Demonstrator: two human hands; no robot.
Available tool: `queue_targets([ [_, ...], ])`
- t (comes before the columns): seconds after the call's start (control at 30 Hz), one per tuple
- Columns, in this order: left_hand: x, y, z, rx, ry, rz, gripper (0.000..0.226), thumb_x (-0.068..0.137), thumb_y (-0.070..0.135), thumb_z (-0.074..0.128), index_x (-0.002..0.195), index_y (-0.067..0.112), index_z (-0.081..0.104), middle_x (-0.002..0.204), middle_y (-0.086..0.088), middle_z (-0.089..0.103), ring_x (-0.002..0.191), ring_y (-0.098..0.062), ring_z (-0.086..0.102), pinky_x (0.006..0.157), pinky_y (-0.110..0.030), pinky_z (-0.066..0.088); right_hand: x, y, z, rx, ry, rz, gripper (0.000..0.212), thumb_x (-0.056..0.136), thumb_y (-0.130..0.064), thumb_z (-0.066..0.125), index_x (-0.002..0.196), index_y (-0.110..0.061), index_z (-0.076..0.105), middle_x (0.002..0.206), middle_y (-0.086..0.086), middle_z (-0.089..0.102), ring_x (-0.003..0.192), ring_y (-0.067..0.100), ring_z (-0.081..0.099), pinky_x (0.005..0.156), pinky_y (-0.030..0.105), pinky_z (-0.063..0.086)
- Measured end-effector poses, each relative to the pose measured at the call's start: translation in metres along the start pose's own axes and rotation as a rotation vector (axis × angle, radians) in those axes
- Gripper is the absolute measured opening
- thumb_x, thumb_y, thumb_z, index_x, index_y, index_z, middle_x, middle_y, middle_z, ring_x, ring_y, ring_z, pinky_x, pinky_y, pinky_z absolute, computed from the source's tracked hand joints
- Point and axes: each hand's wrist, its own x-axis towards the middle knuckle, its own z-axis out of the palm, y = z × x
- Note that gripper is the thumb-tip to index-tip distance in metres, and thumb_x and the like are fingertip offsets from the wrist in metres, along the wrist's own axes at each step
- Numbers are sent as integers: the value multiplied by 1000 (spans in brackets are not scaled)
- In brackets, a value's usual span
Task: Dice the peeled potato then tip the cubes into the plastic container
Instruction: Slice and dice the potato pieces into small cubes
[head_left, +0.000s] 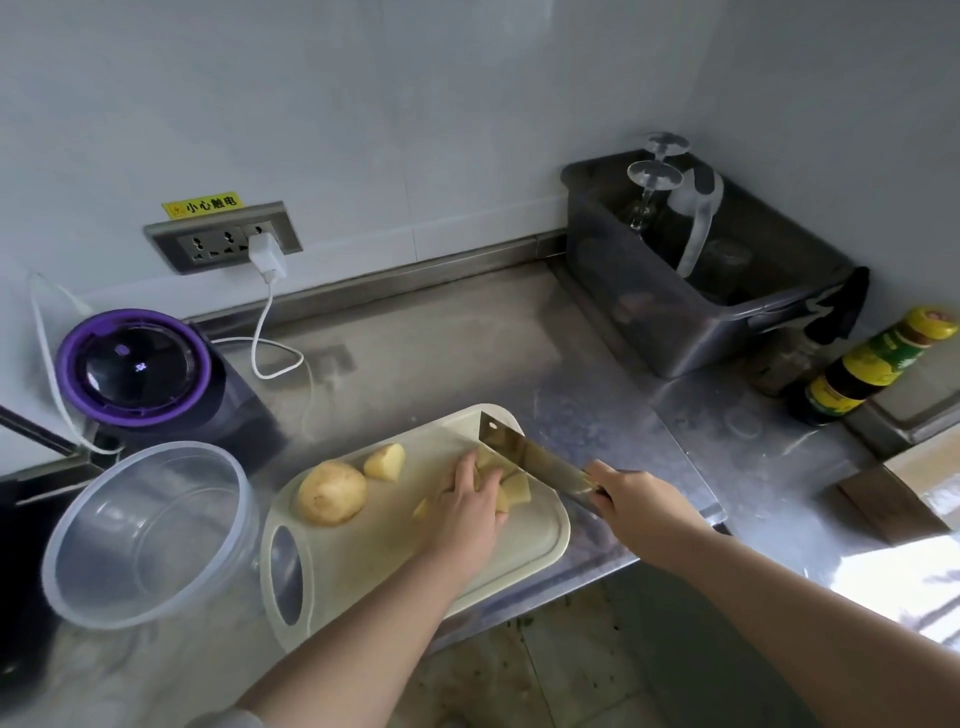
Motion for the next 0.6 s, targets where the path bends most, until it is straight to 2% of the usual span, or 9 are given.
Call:
queue_targets([
  [0.1, -15, -2, 4, 26, 11, 40, 50, 98, 32, 47, 144, 28, 28, 155, -8, 6, 140, -29, 26, 111, -32, 28, -6, 3, -3, 7, -31, -34, 8, 104, -27, 37, 101, -24, 43, 80, 1, 57, 66, 18, 51, 53, 28, 37],
  [0.2, -28, -10, 3, -46, -2, 95, 52, 95, 35, 51, 142, 28, 32, 155, -2, 9, 135, -24, 37, 106, -29, 34, -10, 7, -5, 9, -56, -67, 8, 104, -26, 37, 98, -27, 43, 82, -1, 59, 67, 16, 52, 57, 28, 40],
  [0.27, -35, -19, -4, -143, 64, 110, 50, 93, 38, 54, 139, 27, 39, 151, 4, 21, 127, -20, 46, 101, -30, 39, -10, 9, -7, 7, -49, -77, 8, 103, -25, 39, 100, -26, 46, 85, -1, 62, 71, 17, 56, 60, 31, 44],
  [0.33, -38, -34, -14, -199, 200, 20, 41, 93, 33, 55, 132, 23, 47, 140, 5, 37, 113, -18, 55, 91, -29, 43, -8, 11, -9, 2, -35, -76, 10, 102, -24, 39, 103, -25, 49, 86, -2, 62, 72, 17, 57, 60, 30, 44],
  [0.4, -36, -51, -22, -149, 273, -118, 36, 94, 28, 55, 129, 22, 50, 133, 2, 45, 106, -19, 59, 85, -29, 45, -6, 10, -12, -4, -5, -63, 10, 101, -23, 39, 101, -24, 49, 84, 0, 62, 71, 20, 57, 58, 30, 42],
  [0.5, -28, -61, -23, -26, 159, -159, 29, 96, 28, 52, 125, 22, 53, 127, 1, 50, 106, -20, 59, 83, -29, 45, -2, 6, -16, 32, 37, -34, 9, 100, -22, 41, 97, -20, 49, 80, 4, 62, 70, 25, 59, 60, 36, 45],
  [0.6, -14, -55, -22, -27, 117, -155, 20, 97, 21, 47, 116, 19, 56, 122, 0, 51, 102, -23, 59, 81, -31, 45, 1, 2, -20, 54, 52, -21, 8, 100, -21, 41, 93, -22, 45, 79, 4, 60, 70, 25, 57, 59, 35, 44],
])
